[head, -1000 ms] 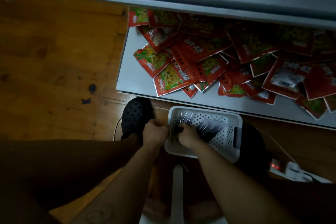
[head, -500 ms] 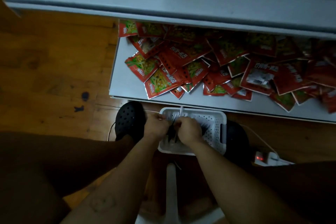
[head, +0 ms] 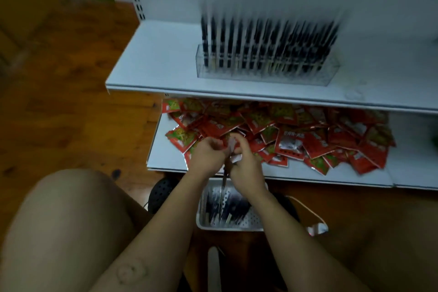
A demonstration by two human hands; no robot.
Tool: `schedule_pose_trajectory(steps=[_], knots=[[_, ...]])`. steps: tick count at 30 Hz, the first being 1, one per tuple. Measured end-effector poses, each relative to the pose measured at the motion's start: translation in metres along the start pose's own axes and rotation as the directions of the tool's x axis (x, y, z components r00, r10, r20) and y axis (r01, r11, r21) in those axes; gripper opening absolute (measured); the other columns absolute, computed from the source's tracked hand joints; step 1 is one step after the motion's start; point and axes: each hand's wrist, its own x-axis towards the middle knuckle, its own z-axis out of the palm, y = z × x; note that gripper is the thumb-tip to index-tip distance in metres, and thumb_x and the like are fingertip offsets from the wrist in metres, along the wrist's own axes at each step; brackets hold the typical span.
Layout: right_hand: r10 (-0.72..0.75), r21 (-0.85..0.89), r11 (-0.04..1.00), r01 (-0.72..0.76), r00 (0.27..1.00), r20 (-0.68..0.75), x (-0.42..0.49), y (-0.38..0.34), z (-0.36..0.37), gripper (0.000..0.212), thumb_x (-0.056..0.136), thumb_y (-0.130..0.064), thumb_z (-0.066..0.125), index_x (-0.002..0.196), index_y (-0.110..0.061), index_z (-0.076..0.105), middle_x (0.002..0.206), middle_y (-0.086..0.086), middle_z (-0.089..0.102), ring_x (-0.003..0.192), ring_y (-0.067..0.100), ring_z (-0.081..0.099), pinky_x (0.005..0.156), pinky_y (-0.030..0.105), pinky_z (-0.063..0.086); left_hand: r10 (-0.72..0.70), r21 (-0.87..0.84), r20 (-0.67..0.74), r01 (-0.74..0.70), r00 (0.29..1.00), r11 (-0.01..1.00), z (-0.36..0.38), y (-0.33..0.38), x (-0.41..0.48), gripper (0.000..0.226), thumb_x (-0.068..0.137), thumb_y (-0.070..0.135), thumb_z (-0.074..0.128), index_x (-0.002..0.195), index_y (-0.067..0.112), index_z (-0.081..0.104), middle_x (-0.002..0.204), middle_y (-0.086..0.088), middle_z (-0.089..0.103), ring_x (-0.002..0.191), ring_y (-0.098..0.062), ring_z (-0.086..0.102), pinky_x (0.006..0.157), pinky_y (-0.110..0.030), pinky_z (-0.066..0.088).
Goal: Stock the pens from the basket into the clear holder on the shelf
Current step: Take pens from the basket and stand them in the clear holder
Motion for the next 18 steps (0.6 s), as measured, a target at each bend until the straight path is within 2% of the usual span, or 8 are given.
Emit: schedule_pose_trajectory(steps=[3, 7, 11, 13, 16, 18], knots=[[-0.145, -0.010, 0.989, 0.146, 0.974, -0.173, 0.001, -0.035, -0.032, 0.061, 0.090, -0.012, 0.063, 0.141, -0.038, 0.039, 0.109, -0.001, 0.063, 0.077, 0.017, 0.065, 0.069, 0.037, 0.056, 0.129, -0.020, -0.038, -0.130, 0.991, 0.991, -0.005, 0.040, -0.010, 0.019, 0.086, 0.021, 0.069, 0.103, 0.015, 0.063, 0.097, 0.001, 0.066, 0.090, -0.018, 0.063, 0.076, -0.029, 0.051], [-0.288, -0.085, 0.958, 0.275, 0.899, -0.329, 0.010, -0.086, -0.090, 0.054, 0.089, -0.019, 0.066, 0.137, -0.032, 0.045, 0.092, -0.004, 0.059, 0.072, 0.017, 0.065, 0.069, 0.037, 0.056, 0.260, -0.020, -0.100, -0.263, 0.960, 0.965, -0.020, 0.091, -0.019, 0.022, 0.087, 0.024, 0.067, 0.108, 0.018, 0.064, 0.100, 0.003, 0.067, 0.095, -0.015, 0.062, 0.086, -0.028, 0.048], [-0.376, -0.168, 0.927, 0.336, 0.809, -0.451, 0.028, -0.126, -0.159, 0.056, 0.090, -0.021, 0.067, 0.138, -0.036, 0.043, 0.088, -0.014, 0.057, 0.074, 0.005, 0.065, 0.069, 0.021, 0.056, 0.372, 0.139, -0.229, -0.348, 0.900, 0.927, -0.042, 0.119, -0.009, 0.036, 0.088, 0.034, 0.064, 0.120, 0.019, 0.058, 0.120, -0.002, 0.058, 0.117, -0.022, 0.049, 0.099, -0.037, 0.042], [-0.371, -0.159, 0.925, 0.345, 0.732, -0.571, 0.042, -0.135, -0.198, 0.051, 0.090, -0.018, 0.067, 0.134, -0.033, 0.046, 0.088, -0.015, 0.058, 0.072, 0.002, 0.066, 0.070, 0.022, 0.058, 0.369, 0.183, -0.309, -0.326, 0.876, 0.928, -0.050, 0.126, 0.001, 0.047, 0.087, 0.037, 0.065, 0.126, 0.017, 0.051, 0.130, -0.009, 0.049, 0.127, -0.027, 0.037, 0.105, -0.042, 0.037], [-0.335, -0.120, 0.921, 0.372, 0.593, -0.733, 0.064, -0.133, -0.234, 0.045, 0.089, -0.015, 0.066, 0.129, -0.029, 0.048, 0.090, -0.007, 0.063, 0.069, 0.011, 0.069, 0.069, 0.040, 0.061, 0.274, 0.177, -0.390, -0.220, 0.879, 0.959, -0.055, 0.134, 0.019, 0.064, 0.084, 0.044, 0.068, 0.135, 0.015, 0.042, 0.140, -0.014, 0.037, 0.133, -0.032, 0.029, 0.106, -0.049, 0.033], [-0.337, -0.133, 0.920, 0.369, 0.570, -0.750, 0.080, -0.129, -0.240, 0.044, 0.089, -0.015, 0.065, 0.128, -0.028, 0.049, 0.089, -0.008, 0.064, 0.068, 0.011, 0.069, 0.067, 0.043, 0.059, 0.242, 0.160, -0.422, -0.191, 0.874, 0.968, -0.057, 0.142, 0.034, 0.072, 0.082, 0.046, 0.070, 0.138, 0.014, 0.038, 0.143, -0.015, 0.033, 0.135, -0.034, 0.027, 0.108, -0.052, 0.032]])
